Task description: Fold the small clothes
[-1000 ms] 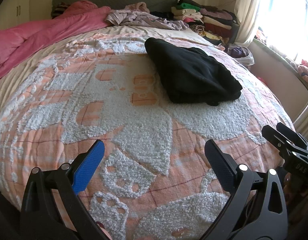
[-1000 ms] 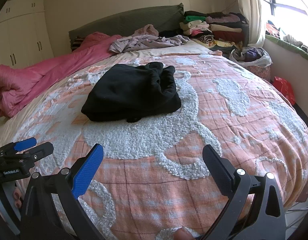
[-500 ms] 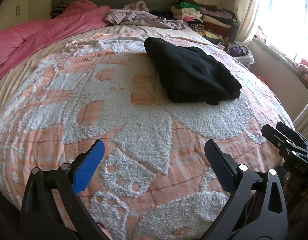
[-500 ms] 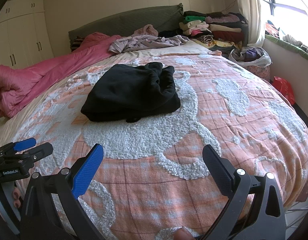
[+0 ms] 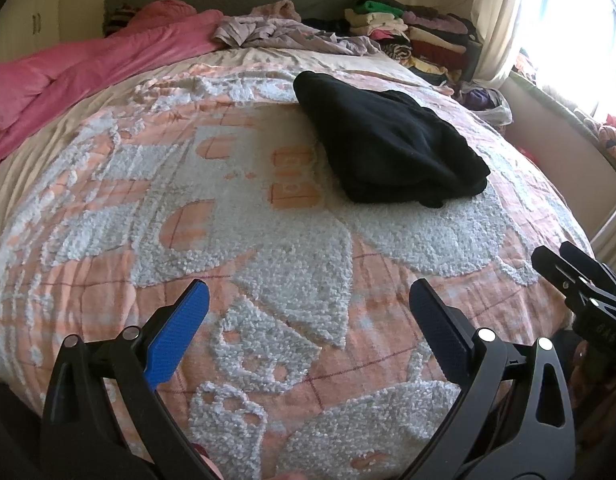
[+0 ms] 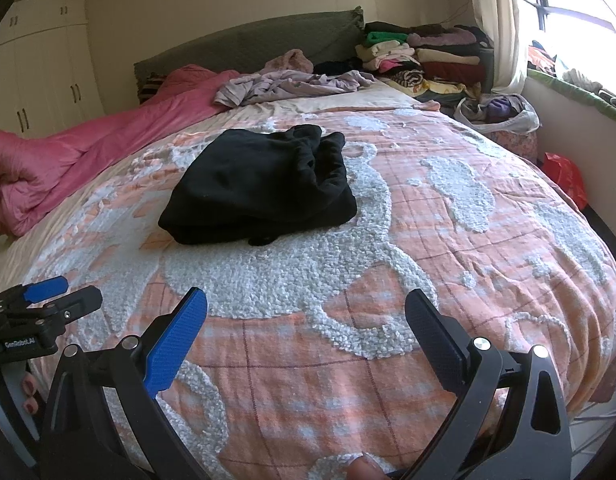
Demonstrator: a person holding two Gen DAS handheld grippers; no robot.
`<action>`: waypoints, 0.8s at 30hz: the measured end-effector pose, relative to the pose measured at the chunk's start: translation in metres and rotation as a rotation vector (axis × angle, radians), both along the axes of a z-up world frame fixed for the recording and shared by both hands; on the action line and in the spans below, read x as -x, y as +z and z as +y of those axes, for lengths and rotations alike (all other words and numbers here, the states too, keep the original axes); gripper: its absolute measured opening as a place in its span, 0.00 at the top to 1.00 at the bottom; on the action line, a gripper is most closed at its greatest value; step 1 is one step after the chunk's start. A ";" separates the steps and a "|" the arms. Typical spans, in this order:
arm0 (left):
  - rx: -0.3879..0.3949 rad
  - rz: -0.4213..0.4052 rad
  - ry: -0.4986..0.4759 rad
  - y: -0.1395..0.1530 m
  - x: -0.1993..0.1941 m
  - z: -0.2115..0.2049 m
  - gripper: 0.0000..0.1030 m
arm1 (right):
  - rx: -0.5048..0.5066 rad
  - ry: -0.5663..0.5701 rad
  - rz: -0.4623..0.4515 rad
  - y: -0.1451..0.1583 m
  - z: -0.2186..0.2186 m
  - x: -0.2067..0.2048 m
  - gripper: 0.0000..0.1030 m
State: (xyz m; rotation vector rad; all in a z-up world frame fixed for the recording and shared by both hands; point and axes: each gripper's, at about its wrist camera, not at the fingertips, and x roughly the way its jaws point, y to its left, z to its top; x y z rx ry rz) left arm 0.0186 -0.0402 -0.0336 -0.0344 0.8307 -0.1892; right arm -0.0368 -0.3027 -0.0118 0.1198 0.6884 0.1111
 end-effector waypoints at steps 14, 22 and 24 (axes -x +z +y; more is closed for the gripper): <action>-0.072 0.074 0.131 -0.008 -0.021 0.030 0.09 | -0.079 -0.260 -0.074 0.024 -0.073 0.013 0.04; -0.103 0.001 0.364 0.017 -0.059 0.127 0.09 | -0.118 -0.770 -0.180 0.052 -0.251 0.088 0.04; -0.148 0.025 0.449 0.018 -0.080 0.175 0.09 | -0.084 -0.919 -0.167 0.046 -0.297 0.116 0.04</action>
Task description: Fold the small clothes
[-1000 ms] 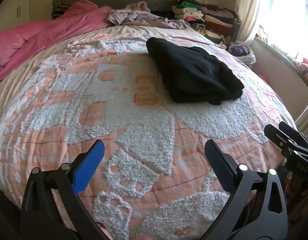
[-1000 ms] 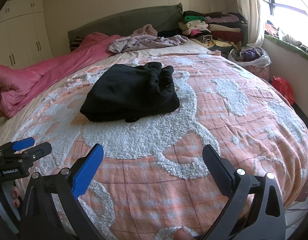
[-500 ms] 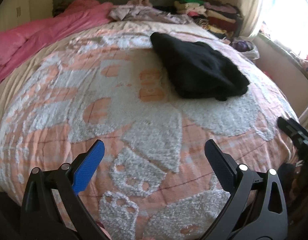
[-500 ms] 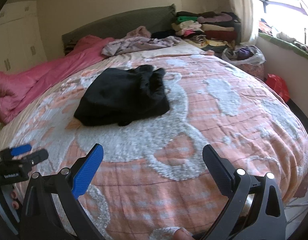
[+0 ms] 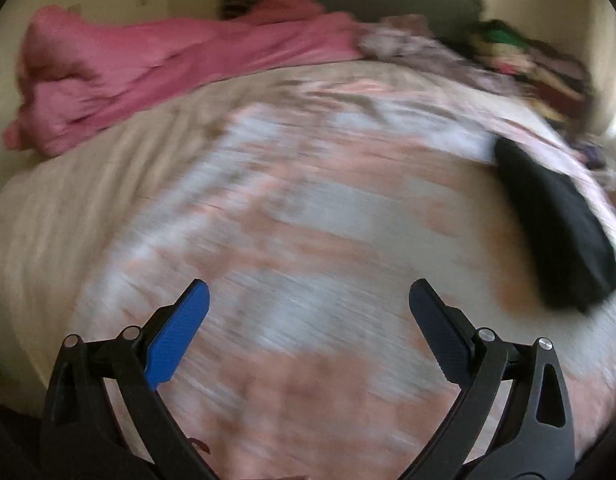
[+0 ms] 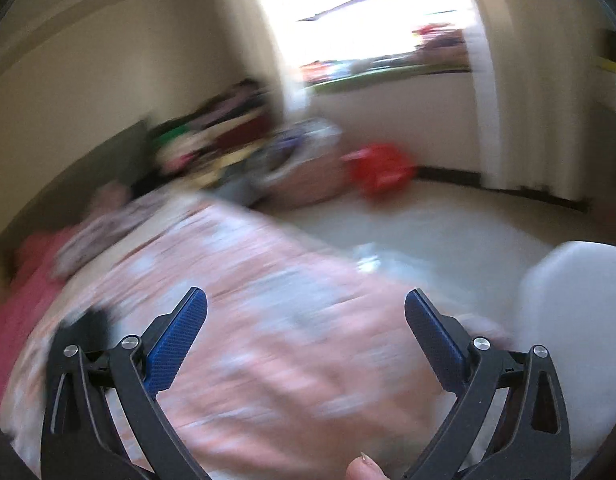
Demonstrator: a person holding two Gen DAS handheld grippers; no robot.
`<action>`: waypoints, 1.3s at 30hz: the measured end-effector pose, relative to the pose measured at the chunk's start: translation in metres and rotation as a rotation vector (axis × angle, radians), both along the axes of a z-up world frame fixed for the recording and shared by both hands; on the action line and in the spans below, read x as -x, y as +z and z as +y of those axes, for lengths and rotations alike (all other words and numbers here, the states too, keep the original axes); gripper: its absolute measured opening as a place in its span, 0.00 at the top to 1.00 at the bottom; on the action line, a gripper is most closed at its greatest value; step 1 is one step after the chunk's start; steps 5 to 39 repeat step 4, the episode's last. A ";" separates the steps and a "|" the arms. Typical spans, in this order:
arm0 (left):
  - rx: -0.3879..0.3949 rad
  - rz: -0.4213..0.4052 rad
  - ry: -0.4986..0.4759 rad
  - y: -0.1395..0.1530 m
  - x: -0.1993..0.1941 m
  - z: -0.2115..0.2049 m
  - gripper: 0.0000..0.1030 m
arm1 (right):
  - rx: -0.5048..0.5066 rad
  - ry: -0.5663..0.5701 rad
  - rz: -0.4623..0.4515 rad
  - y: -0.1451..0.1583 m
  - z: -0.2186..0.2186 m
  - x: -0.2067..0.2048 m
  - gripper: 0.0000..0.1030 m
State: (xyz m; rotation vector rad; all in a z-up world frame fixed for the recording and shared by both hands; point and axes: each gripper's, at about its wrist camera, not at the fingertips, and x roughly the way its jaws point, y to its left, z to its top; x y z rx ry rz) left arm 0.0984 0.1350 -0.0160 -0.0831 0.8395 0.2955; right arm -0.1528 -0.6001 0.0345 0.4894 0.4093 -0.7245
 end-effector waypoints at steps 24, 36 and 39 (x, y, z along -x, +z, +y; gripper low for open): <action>-0.024 0.082 0.190 -0.008 -0.030 0.108 0.09 | -0.028 -0.269 0.129 -0.028 -0.089 0.056 0.04; -0.024 0.082 0.190 -0.008 -0.030 0.108 0.09 | -0.028 -0.269 0.129 -0.028 -0.089 0.056 0.04; -0.024 0.082 0.190 -0.008 -0.030 0.108 0.09 | -0.028 -0.269 0.129 -0.028 -0.089 0.056 0.04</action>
